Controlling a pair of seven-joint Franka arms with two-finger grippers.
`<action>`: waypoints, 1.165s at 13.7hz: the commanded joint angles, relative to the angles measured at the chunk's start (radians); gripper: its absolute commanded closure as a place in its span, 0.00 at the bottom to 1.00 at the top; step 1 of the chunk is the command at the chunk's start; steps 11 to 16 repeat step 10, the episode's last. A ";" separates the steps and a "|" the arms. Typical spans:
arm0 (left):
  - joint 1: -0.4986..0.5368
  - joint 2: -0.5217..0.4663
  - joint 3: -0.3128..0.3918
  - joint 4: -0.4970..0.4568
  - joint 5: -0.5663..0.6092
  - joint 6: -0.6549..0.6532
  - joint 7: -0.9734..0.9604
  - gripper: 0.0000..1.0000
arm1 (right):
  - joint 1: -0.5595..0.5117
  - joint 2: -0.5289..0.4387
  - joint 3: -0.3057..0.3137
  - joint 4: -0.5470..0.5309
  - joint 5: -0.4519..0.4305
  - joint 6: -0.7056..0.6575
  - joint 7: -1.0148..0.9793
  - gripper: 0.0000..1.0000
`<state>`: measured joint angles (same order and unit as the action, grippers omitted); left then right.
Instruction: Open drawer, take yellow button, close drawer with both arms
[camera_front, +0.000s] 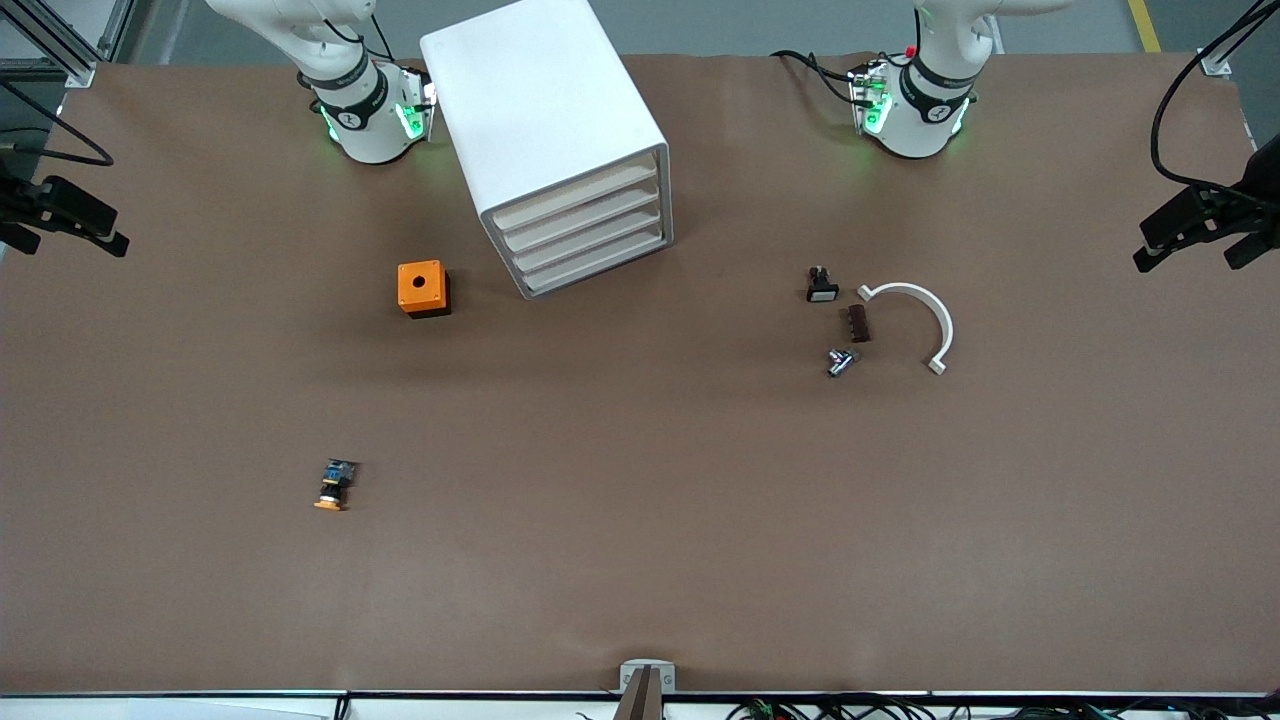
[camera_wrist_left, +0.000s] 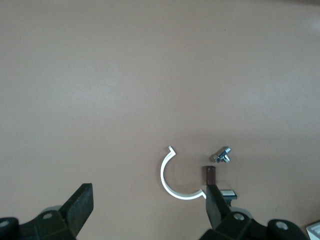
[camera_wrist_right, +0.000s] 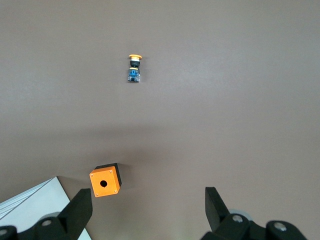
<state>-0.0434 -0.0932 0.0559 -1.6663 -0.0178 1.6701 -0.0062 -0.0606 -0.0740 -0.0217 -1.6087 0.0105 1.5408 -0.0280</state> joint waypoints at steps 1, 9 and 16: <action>-0.016 0.021 -0.010 0.053 -0.005 -0.070 -0.037 0.01 | -0.012 -0.030 0.005 -0.030 0.008 0.010 -0.004 0.00; -0.013 0.024 -0.018 0.053 -0.002 -0.070 -0.041 0.01 | -0.012 -0.046 0.005 -0.054 0.008 0.018 -0.004 0.00; -0.013 0.024 -0.018 0.051 -0.002 -0.070 -0.041 0.01 | -0.012 -0.046 0.005 -0.054 0.008 0.018 -0.004 0.00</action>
